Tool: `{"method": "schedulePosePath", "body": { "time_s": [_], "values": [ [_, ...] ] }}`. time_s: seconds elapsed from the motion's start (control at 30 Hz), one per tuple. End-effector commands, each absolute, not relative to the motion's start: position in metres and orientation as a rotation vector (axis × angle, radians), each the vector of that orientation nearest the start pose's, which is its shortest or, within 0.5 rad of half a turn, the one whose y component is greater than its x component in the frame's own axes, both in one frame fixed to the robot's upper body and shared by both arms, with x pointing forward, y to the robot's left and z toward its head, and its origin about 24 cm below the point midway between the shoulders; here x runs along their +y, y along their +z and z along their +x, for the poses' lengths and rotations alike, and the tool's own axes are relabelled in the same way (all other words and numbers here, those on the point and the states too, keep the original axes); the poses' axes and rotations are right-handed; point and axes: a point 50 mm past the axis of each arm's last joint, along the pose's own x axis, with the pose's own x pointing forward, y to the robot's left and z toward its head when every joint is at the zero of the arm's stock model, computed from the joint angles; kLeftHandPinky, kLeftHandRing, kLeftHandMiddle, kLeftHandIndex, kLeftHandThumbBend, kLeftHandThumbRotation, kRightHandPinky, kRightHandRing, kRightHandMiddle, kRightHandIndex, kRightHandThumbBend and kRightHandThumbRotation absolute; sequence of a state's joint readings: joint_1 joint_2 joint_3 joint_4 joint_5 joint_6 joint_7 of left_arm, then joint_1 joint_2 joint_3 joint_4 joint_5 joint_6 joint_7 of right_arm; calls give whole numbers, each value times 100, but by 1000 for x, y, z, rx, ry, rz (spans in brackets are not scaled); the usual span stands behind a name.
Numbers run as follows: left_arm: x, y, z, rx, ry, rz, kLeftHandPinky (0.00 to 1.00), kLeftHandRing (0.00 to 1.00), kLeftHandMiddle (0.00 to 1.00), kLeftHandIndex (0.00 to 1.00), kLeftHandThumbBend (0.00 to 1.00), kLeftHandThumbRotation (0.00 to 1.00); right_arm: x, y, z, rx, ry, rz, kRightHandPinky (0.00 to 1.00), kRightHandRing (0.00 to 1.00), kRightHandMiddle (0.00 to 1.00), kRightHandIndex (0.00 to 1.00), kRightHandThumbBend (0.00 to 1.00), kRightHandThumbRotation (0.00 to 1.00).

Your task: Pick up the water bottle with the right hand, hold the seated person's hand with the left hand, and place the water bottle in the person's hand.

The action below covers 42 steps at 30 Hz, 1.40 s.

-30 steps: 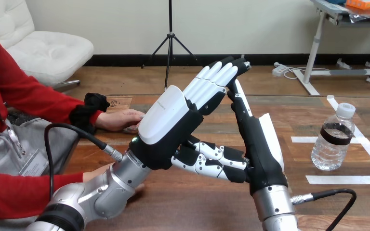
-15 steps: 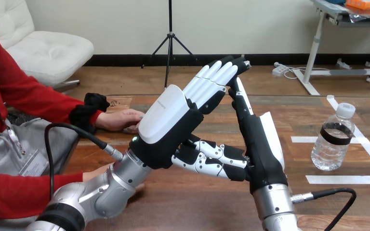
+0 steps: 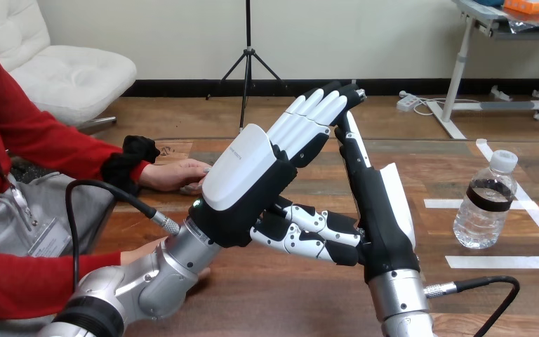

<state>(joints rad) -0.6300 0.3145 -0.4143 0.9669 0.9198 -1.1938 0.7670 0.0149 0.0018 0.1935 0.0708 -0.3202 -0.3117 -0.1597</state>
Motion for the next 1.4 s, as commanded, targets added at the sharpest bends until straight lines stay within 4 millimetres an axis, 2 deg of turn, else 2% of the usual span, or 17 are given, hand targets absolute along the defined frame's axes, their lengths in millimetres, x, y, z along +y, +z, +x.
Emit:
{"method": "schedulePosePath", "body": {
  "time_s": [0.0, 0.2, 0.3, 0.6, 0.8, 1.37],
  "values": [
    [96, 88, 301, -1069, -491, 682, 100, 100, 100, 100, 100, 75, -90, 73, 253, -382, 100, -233, 100, 100, 100, 100, 100, 36],
    [97, 89, 302, -1062, -494, 675, 100, 100, 100, 100, 100, 76, -91, 71, 251, -378, 106, -231, 100, 100, 100, 100, 100, 36],
    [98, 90, 302, -1058, -503, 674, 100, 100, 100, 100, 100, 73, -92, 70, 250, -377, 108, -229, 100, 100, 100, 100, 100, 36],
    [97, 87, 299, -1061, -513, 672, 100, 100, 100, 100, 100, 76, -92, 70, 250, -377, 101, -228, 100, 100, 100, 100, 100, 39],
    [95, 87, 297, -1062, -515, 654, 100, 100, 100, 100, 100, 73, -91, 72, 250, -374, 95, -213, 100, 100, 100, 100, 100, 40],
    [92, 85, 292, -1050, -530, 623, 100, 100, 100, 100, 100, 72, -94, 69, 240, -375, 94, -205, 100, 100, 100, 100, 100, 38]
  ]
}}
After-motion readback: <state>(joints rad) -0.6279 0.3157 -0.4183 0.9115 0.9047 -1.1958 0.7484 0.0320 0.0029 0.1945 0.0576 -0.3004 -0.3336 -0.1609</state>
